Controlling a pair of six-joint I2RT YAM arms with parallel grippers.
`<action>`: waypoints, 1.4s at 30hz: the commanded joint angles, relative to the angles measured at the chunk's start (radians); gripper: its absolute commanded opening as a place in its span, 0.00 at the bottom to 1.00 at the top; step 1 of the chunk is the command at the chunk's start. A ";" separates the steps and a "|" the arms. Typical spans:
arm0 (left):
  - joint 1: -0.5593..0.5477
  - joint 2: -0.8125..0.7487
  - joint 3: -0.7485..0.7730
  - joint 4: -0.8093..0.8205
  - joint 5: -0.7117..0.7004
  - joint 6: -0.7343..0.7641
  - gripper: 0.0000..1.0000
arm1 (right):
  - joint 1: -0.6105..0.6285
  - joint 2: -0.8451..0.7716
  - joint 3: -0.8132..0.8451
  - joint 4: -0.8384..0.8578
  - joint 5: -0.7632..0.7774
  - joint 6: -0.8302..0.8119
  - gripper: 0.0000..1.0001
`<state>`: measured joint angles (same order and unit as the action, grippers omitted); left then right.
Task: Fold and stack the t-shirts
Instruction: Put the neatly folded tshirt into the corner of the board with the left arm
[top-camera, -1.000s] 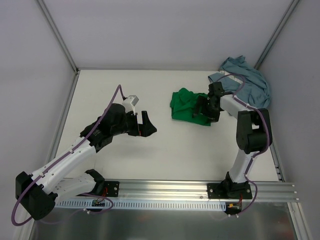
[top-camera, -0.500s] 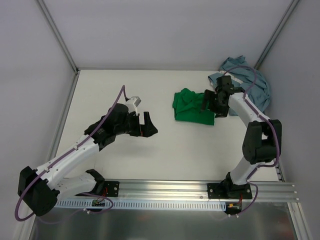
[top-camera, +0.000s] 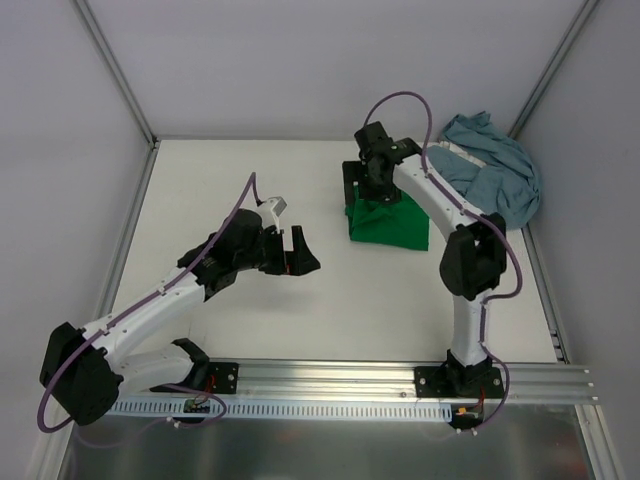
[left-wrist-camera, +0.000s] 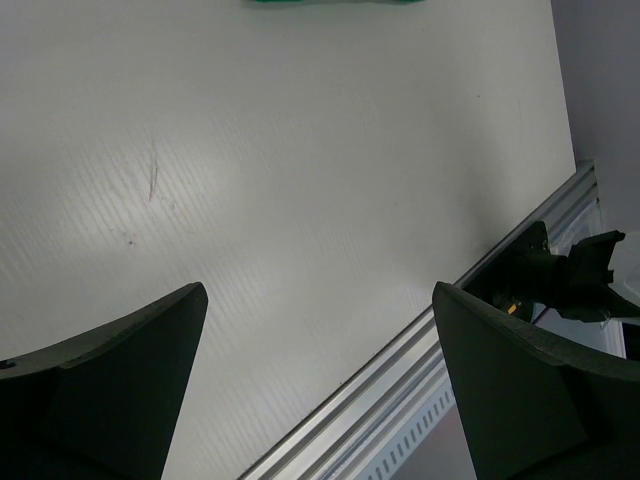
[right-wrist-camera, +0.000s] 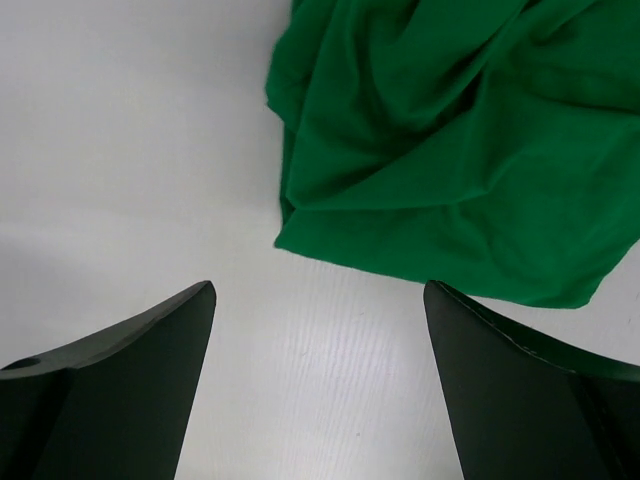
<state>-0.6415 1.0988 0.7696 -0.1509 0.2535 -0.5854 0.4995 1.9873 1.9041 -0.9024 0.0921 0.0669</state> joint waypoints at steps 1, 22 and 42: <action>-0.001 -0.069 -0.009 -0.012 -0.005 0.016 0.99 | 0.011 0.106 0.050 -0.125 0.109 0.000 0.90; -0.003 -0.119 -0.050 -0.006 -0.007 0.055 0.99 | 0.094 0.291 0.125 -0.116 0.109 0.097 0.90; 0.013 -0.128 -0.073 -0.022 -0.014 0.078 0.99 | 0.096 0.413 0.139 -0.061 0.143 0.165 0.05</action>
<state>-0.6395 0.9829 0.7040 -0.1749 0.2520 -0.5308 0.5934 2.3638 2.0274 -0.9813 0.2268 0.1940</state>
